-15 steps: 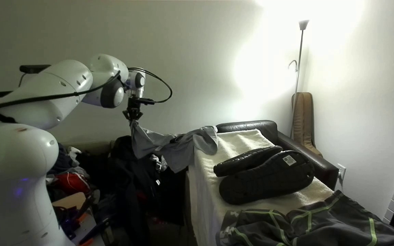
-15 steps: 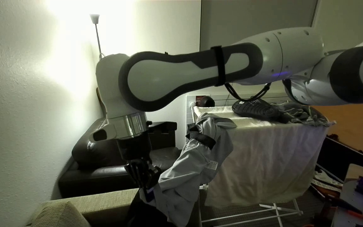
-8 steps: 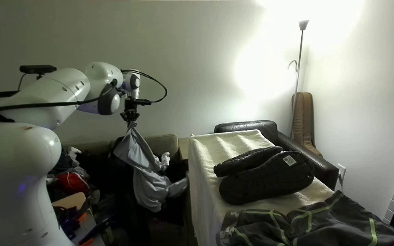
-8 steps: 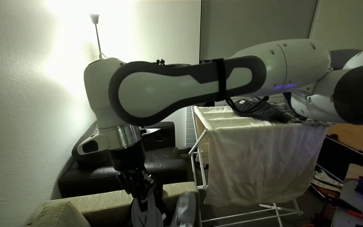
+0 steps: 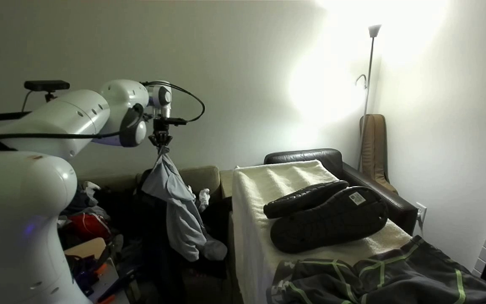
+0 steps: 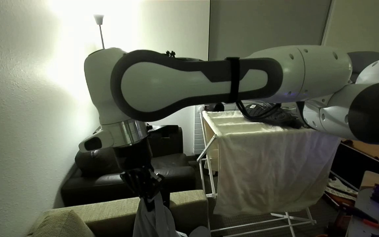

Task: Pick up the grey cloth and put it on the sofa

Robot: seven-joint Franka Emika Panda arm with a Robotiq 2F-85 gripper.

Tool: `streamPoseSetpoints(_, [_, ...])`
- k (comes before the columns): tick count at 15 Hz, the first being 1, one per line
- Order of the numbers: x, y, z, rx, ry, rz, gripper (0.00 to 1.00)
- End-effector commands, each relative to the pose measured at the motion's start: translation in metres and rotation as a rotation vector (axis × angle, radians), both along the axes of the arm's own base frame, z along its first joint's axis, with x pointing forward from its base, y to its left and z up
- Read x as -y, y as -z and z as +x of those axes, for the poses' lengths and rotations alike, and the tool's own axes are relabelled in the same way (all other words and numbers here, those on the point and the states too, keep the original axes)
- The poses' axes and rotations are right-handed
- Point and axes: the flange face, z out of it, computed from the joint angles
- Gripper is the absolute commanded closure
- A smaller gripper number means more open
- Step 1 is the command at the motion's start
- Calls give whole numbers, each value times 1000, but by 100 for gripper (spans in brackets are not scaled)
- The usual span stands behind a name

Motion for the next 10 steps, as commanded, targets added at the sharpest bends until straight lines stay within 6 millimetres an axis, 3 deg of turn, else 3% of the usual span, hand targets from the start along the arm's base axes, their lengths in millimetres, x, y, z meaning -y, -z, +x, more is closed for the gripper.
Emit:
streamPoseSetpoints(1, [-4,-22,0,56,-60,40,98])
streamPoseSetpoints(4, [-8,-34,3,93,-79,63,98])
streamPoseSetpoints(10, [-1,-34,7,75,-53,53,98])
